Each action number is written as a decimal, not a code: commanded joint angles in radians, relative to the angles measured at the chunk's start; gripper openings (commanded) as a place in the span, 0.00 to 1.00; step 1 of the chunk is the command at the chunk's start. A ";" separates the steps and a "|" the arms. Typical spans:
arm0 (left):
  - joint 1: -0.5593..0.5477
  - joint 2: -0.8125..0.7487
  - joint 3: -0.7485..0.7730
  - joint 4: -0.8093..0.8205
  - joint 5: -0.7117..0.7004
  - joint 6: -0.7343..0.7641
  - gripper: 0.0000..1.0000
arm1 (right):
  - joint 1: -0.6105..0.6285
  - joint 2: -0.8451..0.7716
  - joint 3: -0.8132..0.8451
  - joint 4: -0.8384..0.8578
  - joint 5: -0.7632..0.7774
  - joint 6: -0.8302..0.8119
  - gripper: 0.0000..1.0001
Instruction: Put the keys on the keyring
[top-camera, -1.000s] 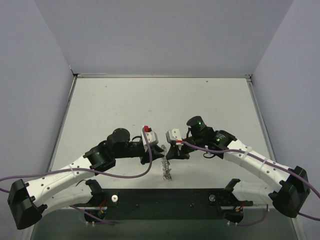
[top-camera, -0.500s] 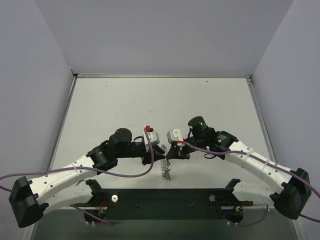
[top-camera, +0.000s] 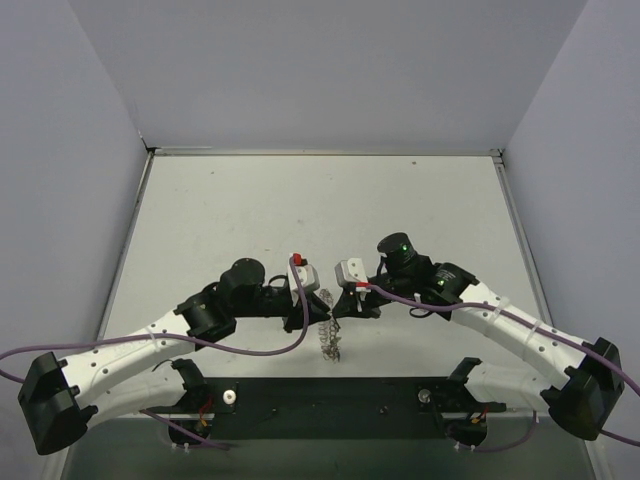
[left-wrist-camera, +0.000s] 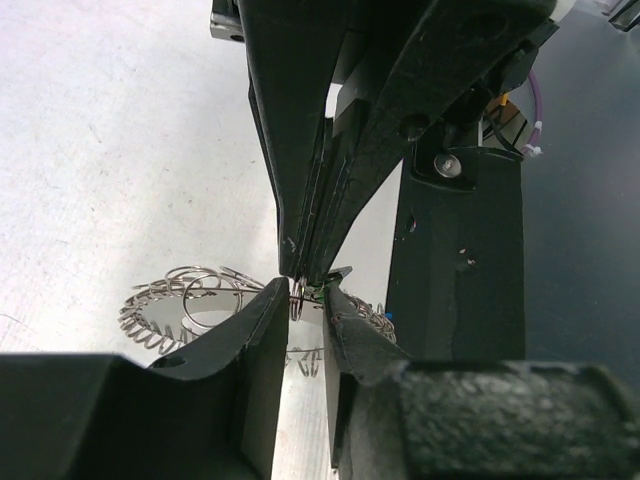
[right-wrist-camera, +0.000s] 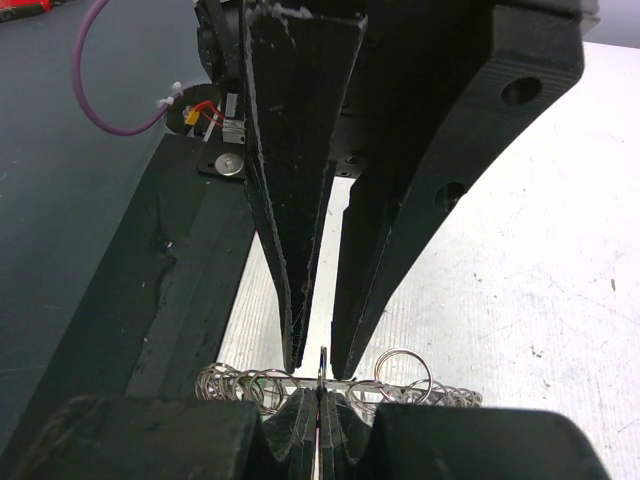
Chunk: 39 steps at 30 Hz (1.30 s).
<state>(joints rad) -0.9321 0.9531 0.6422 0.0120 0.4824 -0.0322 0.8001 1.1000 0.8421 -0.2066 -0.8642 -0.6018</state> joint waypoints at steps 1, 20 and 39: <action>0.003 0.009 -0.010 0.069 0.001 -0.011 0.29 | 0.004 -0.035 0.000 0.061 -0.053 -0.004 0.00; -0.004 -0.079 -0.180 0.390 -0.041 -0.034 0.00 | -0.024 -0.189 -0.132 0.354 0.105 0.210 0.56; 0.004 -0.126 -0.521 1.209 -0.113 -0.130 0.00 | -0.164 -0.189 -0.072 0.374 -0.035 0.628 0.62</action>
<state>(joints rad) -0.9340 0.8196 0.1284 0.8906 0.3794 -0.1261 0.6388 0.9073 0.7177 0.1032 -0.7975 -0.0593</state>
